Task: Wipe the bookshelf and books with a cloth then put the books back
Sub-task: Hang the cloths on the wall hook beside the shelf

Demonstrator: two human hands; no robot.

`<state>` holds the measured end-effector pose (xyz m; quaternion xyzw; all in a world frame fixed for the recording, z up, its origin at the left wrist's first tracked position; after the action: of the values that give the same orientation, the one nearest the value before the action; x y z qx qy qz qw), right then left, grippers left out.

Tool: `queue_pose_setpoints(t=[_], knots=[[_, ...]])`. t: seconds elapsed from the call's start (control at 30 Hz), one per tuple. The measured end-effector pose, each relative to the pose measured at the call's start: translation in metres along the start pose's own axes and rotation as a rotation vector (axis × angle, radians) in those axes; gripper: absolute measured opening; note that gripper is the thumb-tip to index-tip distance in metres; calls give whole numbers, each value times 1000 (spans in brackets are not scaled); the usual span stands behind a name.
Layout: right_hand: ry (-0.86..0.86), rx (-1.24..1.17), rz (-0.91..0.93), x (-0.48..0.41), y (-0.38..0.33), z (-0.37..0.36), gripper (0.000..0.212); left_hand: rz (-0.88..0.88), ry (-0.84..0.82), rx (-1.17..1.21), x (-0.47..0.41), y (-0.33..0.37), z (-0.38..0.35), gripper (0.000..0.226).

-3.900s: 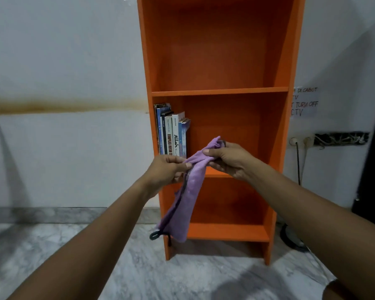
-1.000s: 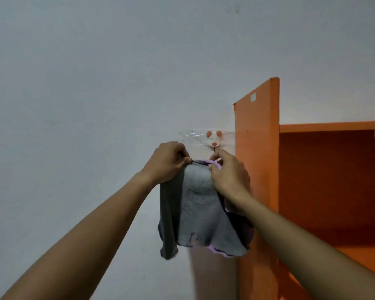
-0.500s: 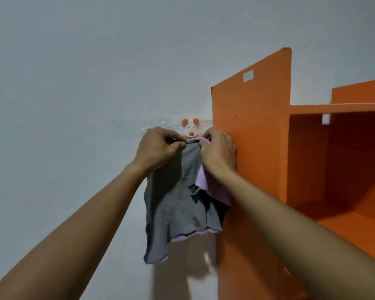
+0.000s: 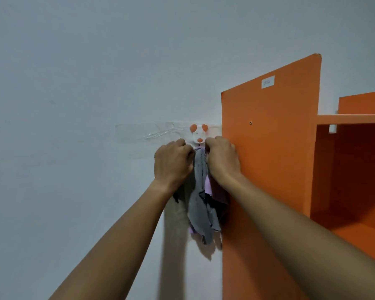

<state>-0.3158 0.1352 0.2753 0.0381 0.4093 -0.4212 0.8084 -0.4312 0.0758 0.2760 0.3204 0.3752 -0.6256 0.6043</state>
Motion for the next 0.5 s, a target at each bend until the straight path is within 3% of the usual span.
queue_pose_setpoints(t=[0.23, 0.5], knots=[[-5, -641, -79, 48, 31, -44, 26, 107, -12, 347, 53, 5, -20, 35], [11, -620, -98, 85, 44, -71, 36, 416, -50, 786, 98, 7, -54, 28]])
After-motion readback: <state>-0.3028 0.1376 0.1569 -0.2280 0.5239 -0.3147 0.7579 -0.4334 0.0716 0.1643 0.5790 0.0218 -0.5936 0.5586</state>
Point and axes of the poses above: each hand's wrist, its own x-axis away from the middle knuckle, its own z-axis out of the back of the hand, y = z × x, the point moved 8 cm from there along -x, towards the middle knuckle, and after that the axes turned 11 degrees about -y, right-handed, at the moved point
